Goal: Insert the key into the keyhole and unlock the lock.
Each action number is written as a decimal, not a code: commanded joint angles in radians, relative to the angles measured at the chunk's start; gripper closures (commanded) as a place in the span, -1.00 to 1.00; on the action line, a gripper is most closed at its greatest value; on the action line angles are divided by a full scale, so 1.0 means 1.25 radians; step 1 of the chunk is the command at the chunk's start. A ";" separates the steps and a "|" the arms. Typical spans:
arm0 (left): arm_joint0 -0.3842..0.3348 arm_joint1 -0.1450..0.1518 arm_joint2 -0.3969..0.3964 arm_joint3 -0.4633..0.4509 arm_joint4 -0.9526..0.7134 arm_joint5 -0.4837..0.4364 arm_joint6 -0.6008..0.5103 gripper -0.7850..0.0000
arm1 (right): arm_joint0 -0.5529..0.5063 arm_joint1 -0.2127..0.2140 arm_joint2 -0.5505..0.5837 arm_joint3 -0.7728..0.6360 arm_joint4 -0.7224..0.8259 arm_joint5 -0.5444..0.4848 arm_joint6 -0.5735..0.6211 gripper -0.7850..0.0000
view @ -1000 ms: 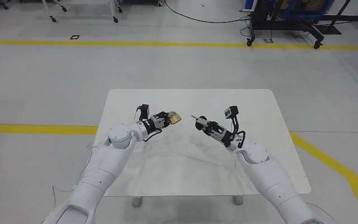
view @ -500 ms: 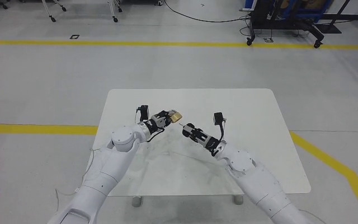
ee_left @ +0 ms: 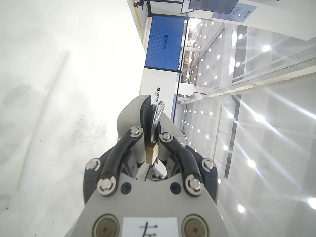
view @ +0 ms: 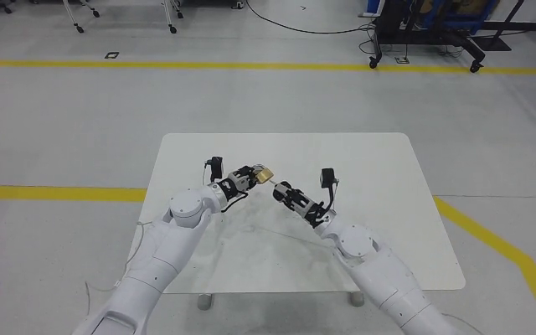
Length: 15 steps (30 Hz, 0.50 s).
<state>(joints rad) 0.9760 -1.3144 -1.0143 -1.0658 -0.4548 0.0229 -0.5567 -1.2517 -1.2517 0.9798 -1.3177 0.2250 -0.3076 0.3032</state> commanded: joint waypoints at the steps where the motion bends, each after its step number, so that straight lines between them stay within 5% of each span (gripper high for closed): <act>1: -0.002 -0.001 0.000 0.003 0.000 0.001 -0.004 1.00 | 0.003 -0.003 -0.001 0.006 0.002 0.001 -0.004 1.00; 15: -0.009 -0.008 0.002 0.017 0.007 0.002 -0.019 1.00 | 0.021 -0.019 -0.016 0.031 -0.010 0.006 -0.008 1.00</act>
<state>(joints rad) 0.9653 -1.3238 -1.0112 -1.0459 -0.4468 0.0270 -0.5827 -1.2255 -1.2744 0.9610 -1.2798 0.2113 -0.2986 0.2889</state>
